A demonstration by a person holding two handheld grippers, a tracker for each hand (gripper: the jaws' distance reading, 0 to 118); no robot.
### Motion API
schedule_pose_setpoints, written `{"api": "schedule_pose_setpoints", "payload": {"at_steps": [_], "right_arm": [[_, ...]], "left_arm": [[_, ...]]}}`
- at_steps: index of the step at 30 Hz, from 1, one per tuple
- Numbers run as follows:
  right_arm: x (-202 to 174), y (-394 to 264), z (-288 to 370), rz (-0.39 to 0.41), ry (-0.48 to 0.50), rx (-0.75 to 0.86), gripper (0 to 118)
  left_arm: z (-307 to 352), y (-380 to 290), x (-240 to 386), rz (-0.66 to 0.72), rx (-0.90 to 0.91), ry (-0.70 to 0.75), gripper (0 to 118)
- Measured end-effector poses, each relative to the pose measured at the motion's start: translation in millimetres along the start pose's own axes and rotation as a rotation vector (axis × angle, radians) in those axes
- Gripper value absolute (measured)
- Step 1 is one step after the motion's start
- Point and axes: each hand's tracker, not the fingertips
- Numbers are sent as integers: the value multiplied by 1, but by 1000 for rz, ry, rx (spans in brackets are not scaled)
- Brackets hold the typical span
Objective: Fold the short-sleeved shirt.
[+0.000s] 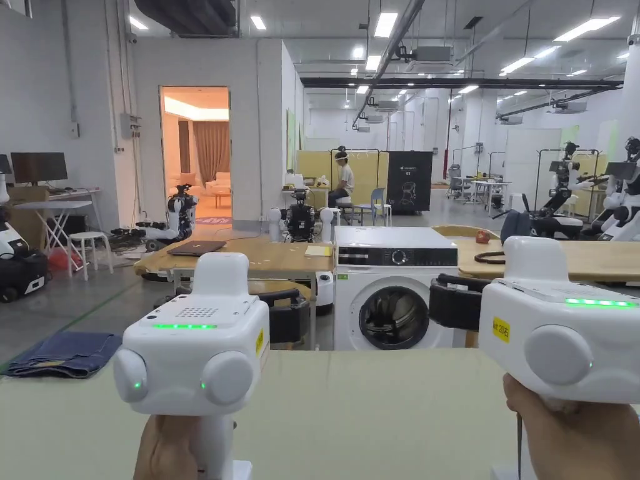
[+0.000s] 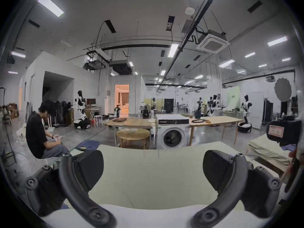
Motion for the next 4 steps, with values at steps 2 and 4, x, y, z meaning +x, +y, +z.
{"api": "schedule_pose_setpoints", "payload": {"at_steps": [2, 4], "right_arm": [[-2, 2, 2, 7, -7, 3, 118], [-2, 1, 2, -5, -3, 0, 118]], "left_arm": [[-8, 2, -6, 17, -12, -71, 118], [7, 3, 3, 35, -25, -49, 118]]}}
